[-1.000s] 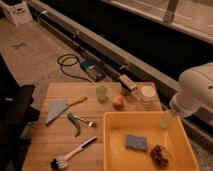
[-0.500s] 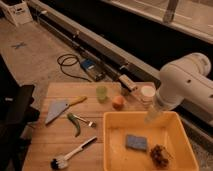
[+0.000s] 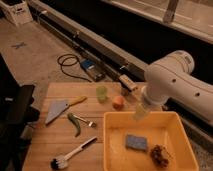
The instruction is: Place apple in plastic cup
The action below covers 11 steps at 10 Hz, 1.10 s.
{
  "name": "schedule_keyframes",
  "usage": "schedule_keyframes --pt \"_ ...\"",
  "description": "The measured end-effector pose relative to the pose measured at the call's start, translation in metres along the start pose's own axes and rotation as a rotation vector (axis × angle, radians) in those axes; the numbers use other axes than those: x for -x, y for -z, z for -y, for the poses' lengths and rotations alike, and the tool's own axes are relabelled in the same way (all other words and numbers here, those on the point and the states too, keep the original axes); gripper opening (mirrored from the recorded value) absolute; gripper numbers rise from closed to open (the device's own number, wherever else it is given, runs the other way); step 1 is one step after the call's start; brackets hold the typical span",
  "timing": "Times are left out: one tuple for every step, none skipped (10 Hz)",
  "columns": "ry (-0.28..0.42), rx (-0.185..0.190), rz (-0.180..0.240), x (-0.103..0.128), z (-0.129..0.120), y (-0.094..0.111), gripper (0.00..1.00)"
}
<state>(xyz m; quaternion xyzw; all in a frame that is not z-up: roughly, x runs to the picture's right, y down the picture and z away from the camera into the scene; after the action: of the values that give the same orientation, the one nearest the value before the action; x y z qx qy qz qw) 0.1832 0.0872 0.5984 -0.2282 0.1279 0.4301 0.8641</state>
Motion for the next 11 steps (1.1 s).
schedule_keyframes --pt "-0.002 0.0 0.0 0.0 0.0 0.0 0.8" --pt "-0.008 0.0 0.004 0.0 0.001 0.0 0.8" --pt "-0.015 0.006 0.013 0.002 0.003 -0.003 0.8" --pt "-0.008 0.017 0.034 0.013 0.005 -0.009 0.8" --pt "0.006 0.026 0.051 0.028 0.008 -0.016 0.8" --pt "0.021 0.034 0.065 0.043 0.009 -0.024 0.8" --pt "0.041 0.045 0.084 0.067 0.009 -0.034 0.8" --pt "0.064 0.061 0.106 0.095 0.0 -0.047 0.8" --pt "0.069 0.083 0.124 0.112 -0.005 -0.058 0.8" --pt "0.072 0.117 0.148 0.131 -0.008 -0.075 0.8" --pt "0.077 0.15 0.174 0.147 -0.014 -0.086 0.8"
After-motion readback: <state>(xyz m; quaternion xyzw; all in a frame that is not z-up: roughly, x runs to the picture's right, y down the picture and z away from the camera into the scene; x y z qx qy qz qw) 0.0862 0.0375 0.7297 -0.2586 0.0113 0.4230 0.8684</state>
